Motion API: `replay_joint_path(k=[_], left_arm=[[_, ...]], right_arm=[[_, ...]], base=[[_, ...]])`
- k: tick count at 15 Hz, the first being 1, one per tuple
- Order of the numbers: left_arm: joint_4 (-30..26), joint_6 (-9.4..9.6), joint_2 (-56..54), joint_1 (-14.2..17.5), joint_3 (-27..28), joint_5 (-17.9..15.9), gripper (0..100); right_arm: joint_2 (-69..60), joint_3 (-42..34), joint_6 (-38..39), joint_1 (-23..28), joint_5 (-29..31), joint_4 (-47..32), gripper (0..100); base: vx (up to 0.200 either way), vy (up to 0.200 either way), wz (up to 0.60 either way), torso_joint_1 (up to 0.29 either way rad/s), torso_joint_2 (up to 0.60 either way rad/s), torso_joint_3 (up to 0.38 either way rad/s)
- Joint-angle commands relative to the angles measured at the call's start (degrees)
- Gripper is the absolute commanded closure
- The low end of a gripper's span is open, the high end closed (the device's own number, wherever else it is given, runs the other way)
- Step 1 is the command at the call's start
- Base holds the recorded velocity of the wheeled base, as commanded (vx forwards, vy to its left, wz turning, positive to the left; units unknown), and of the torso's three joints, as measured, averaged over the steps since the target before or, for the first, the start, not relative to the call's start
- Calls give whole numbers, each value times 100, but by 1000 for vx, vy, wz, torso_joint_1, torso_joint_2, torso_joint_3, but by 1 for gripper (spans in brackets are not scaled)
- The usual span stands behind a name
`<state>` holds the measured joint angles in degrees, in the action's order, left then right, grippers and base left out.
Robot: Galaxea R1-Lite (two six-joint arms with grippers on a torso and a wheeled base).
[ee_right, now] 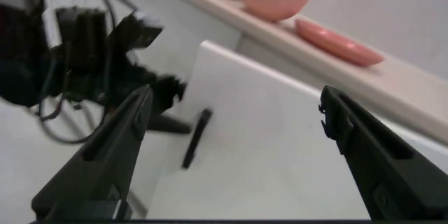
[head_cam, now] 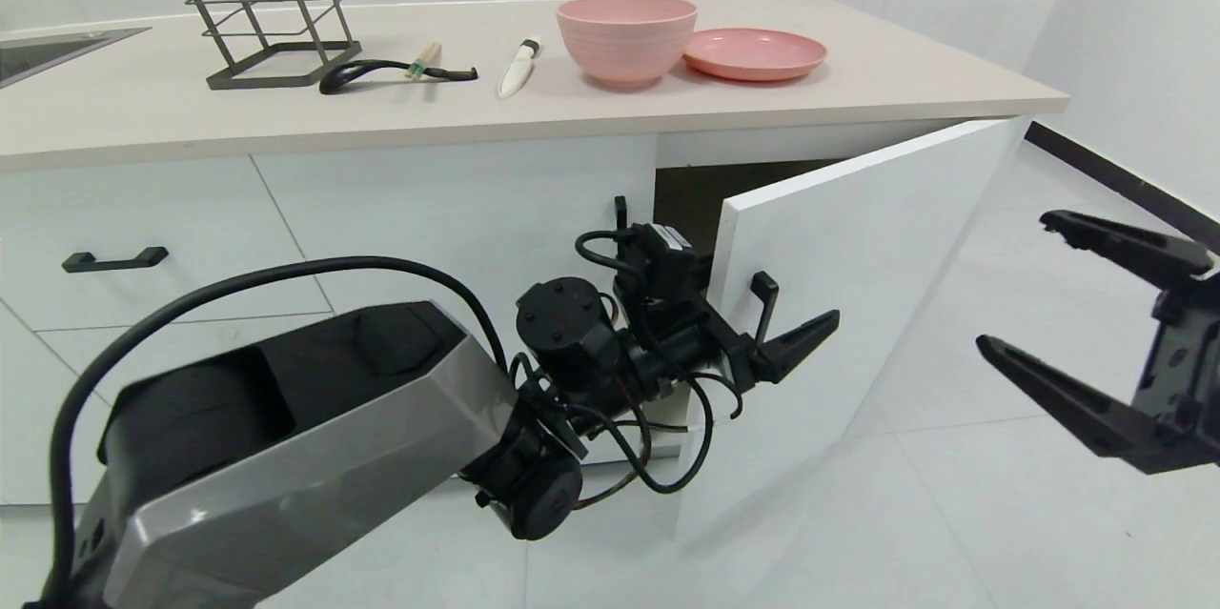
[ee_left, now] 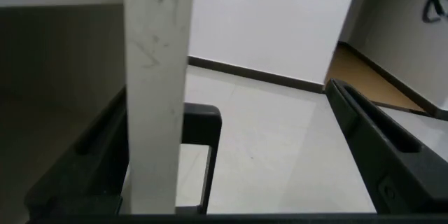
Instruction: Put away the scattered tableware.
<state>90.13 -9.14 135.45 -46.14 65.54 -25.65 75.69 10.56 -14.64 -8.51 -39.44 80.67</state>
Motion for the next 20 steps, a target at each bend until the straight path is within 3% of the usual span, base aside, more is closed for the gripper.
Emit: replay_joint_path(k=[1,5,14,20], left_arm=[[-12,-9,-115,-220,-252,-2,0],[-12,-9,-414,-651,-674,42,0],[-12,-17,-317,-1354,-674,148,0],[-12,-26,-247,-1652,-621,157,0]], right_arm=[[-380,184,40,236,50,2,0],[-564,245,31,244,50,11,0],[-1100,263,-74,113,41,11,0],[-1188,298,-197,-133,41,2,0]], base=[[0,0,0,0,0,0],[0,0,0,0,0,0],[0,0,0,0,0,0],[0,0,0,0,0,0]])
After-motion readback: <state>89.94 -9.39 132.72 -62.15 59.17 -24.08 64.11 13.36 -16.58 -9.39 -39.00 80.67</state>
